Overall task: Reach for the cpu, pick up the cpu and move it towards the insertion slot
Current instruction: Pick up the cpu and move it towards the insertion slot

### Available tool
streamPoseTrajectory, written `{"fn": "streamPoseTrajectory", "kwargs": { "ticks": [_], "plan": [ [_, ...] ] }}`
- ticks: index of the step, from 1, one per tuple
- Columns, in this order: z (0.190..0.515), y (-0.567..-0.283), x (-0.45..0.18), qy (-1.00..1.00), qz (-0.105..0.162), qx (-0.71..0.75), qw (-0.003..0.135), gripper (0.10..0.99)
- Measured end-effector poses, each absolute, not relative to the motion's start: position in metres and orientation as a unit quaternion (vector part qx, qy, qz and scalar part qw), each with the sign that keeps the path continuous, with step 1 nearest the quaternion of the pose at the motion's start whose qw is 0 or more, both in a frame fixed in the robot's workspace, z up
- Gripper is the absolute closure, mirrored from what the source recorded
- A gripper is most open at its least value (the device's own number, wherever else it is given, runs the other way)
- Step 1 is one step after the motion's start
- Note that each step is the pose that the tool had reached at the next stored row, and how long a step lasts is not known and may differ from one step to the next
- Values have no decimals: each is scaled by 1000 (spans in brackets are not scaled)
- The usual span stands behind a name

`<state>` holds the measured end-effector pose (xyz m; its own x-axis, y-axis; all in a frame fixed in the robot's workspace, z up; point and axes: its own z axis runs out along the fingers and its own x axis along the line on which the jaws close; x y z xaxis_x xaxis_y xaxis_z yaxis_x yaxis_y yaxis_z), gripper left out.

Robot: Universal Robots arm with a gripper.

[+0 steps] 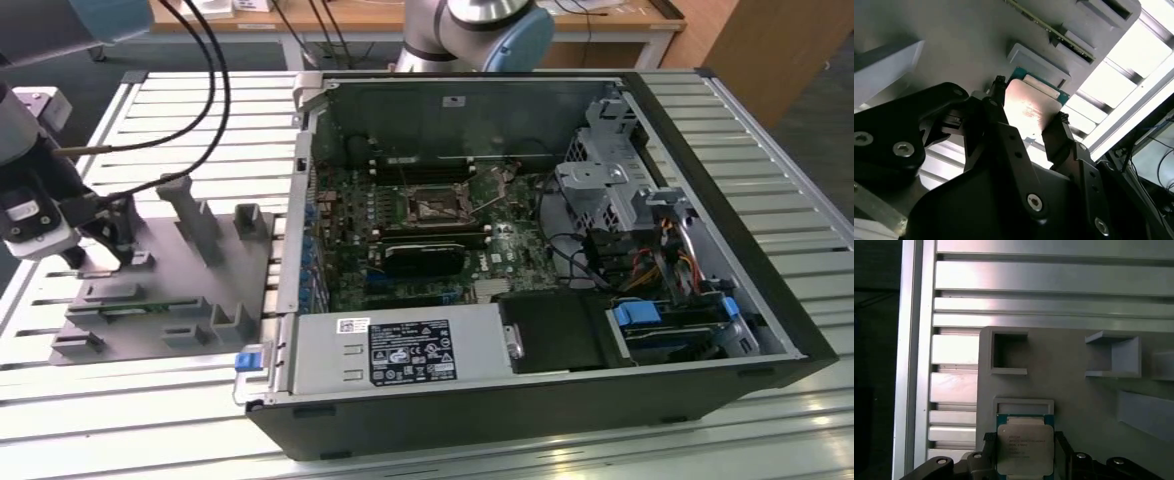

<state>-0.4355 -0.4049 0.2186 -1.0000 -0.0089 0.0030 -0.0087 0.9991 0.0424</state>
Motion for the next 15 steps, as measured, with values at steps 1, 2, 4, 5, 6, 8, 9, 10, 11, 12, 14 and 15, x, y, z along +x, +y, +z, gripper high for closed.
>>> {"fn": "streamPoseTrajectory", "kwargs": {
  "ticks": [1,2,4,5,6,8,9,10,11,12,14,15],
  "plan": [
    [223,-405,-435,-1000,-21,4,2,545],
    [228,-405,-436,-1000,-21,4,2,545],
    [237,-405,-436,-1000,-21,4,2,545],
    [241,-405,-436,-1000,-21,4,2,545],
    [246,-405,-436,-1000,-21,4,2,545],
    [255,-405,-436,-1000,-21,4,2,545],
    [259,-405,-436,-1000,-21,4,1,545],
    [264,-405,-436,-1000,-21,4,1,545],
    [268,-405,-436,-1000,-21,4,1,545],
    [273,-405,-436,-1000,-21,4,1,545],
    [282,-405,-436,-1000,-21,4,1,545],
    [286,-405,-436,-1000,-21,4,1,545]
  ]
}}
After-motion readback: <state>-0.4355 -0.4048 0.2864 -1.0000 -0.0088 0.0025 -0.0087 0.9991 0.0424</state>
